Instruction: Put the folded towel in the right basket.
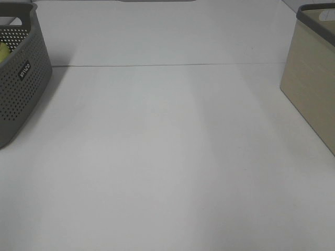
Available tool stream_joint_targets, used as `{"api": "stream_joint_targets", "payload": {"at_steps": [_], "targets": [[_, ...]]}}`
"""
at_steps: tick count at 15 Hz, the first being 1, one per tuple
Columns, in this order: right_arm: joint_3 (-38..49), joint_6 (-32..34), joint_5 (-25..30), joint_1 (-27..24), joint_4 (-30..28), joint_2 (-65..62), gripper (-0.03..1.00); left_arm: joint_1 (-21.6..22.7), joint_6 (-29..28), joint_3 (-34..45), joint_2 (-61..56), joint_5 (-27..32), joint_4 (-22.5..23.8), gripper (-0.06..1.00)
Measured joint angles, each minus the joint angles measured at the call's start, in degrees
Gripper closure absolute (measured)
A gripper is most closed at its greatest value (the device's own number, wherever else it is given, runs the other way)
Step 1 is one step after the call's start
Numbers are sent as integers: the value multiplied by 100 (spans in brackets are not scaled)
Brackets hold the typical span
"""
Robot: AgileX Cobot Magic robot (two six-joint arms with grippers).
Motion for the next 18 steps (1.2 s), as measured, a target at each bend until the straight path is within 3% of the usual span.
{"api": "stream_joint_targets", "payload": {"at_steps": [1, 2, 6, 9, 18], "targets": [[1318, -23, -269, 0, 0, -1438, -1, 0, 0, 0, 0, 0, 0, -5], [1925, -23, -281, 0, 0, -2103, -1, 0, 0, 0, 0, 0, 0, -5], [3552, 40, -275, 0, 132, -4813, -1, 0, 0, 0, 0, 0, 0, -5], [3741, 46, -286, 0, 195, -5506, -1, 0, 6, 0, 0, 0, 6, -5], [3839, 46, -332, 0, 189, -5506, -1, 0, 6, 0, 0, 0, 6, -5]]}}
